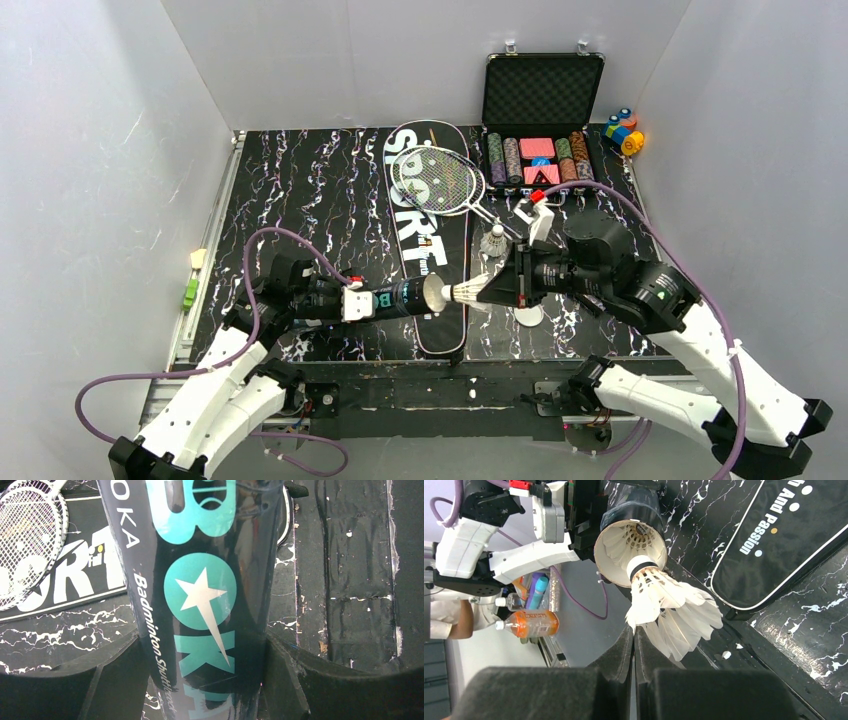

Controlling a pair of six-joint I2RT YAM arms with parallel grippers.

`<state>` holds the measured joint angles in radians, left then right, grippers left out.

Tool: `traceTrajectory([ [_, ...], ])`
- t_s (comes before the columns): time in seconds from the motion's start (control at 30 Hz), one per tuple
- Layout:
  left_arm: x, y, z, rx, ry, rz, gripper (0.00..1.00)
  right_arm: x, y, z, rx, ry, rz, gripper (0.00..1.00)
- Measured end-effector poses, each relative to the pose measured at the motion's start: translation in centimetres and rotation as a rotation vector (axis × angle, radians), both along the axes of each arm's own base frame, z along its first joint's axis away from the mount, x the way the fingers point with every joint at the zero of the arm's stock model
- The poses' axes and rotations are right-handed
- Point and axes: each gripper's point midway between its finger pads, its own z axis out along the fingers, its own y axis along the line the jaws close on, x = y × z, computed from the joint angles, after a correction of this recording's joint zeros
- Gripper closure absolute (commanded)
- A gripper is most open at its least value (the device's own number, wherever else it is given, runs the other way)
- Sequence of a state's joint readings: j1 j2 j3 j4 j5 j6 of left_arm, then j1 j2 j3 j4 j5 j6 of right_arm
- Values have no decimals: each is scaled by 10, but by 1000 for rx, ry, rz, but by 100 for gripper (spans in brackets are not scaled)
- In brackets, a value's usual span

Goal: Pack up the badminton gear

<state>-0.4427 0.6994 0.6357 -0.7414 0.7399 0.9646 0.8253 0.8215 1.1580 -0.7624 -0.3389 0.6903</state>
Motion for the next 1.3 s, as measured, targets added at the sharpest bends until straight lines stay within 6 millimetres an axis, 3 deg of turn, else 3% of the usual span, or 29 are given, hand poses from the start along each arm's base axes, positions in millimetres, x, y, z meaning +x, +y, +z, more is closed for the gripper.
traceTrajectory([
  [0.3, 0, 0, 0, 0, -1, -1, 84, 6, 26, -14, -79, 16, 51, 93],
  [0.57, -2, 1, -2, 4, 7, 1, 83, 16, 65, -11, -94, -20, 117, 93],
  [0.6, -2, 1, -2, 4, 7, 1, 83, 14, 71, -14, -101, -22, 133, 88],
  [0.67, -2, 1, -3, 6, 13, 3, 84, 14, 77, -18, -108, -18, 143, 64],
  [0.73, -3, 1, -3, 5, 15, 1, 84, 14, 81, -15, -90, -28, 146, 50],
  [0.8, -4, 1, -3, 1, 13, -1, 84, 16, 78, -8, -72, -44, 124, 49],
  [0.93, -5, 1, -1, -3, 13, -1, 84, 12, 52, 19, -13, -102, 80, 49],
  [1.03, -5, 1, -1, -7, 19, 0, 84, 15, 33, 25, -13, -140, 24, 44],
  [1.2, -7, 0, -1, -14, 31, 2, 84, 22, 22, 0, -79, -137, -26, 37],
  [1.3, -7, -1, 1, -21, 37, 4, 84, 28, 27, -30, -151, -92, -29, 37],
])
